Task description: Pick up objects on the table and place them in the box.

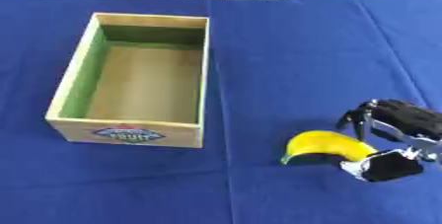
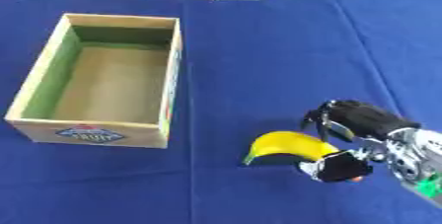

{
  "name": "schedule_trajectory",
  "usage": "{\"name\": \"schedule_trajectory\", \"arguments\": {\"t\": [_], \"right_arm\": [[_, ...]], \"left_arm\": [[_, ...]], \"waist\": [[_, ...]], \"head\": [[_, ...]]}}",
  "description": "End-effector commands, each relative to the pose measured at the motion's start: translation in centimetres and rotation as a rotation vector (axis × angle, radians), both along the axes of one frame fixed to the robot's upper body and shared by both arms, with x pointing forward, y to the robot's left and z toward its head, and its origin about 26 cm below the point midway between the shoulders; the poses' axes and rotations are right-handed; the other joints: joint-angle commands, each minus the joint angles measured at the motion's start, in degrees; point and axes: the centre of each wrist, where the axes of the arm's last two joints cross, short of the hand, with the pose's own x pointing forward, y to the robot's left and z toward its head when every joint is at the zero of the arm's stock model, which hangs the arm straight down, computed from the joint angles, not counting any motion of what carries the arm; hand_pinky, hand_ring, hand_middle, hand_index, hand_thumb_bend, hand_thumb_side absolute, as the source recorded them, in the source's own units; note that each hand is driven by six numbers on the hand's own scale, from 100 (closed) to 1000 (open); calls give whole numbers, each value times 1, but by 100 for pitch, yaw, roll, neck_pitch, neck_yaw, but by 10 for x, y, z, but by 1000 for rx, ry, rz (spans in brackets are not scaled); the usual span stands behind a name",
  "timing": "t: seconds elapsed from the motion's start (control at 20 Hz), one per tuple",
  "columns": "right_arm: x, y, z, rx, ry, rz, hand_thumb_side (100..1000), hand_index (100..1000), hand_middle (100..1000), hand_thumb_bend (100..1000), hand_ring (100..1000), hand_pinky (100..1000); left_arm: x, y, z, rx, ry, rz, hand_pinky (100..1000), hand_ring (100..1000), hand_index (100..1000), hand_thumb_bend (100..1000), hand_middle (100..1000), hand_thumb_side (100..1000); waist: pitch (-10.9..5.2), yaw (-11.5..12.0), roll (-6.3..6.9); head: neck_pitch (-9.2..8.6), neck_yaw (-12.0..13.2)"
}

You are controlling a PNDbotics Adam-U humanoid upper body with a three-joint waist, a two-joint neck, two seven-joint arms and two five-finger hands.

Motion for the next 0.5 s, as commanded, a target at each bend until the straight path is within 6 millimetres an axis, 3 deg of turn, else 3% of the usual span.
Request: {"name": "schedule_trajectory", "arguments": {"t": [0.05,0.5], "right_arm": [[-1,0,8,-14,-30,-7,539,767,465,286,785,762],[0,1,8,-15,-17,-12,520,782,461,311,783,756]], "left_arm": [[-2,0,8,22,-27,-8,550,706,901,100,770,1000],[-2,0,9,22,-30,-12,551,707,901,100,770,1000]], "waist": [[-88,14,5],[-82,37,3]], "head": [[-75,-21],[-85,-40]]}}
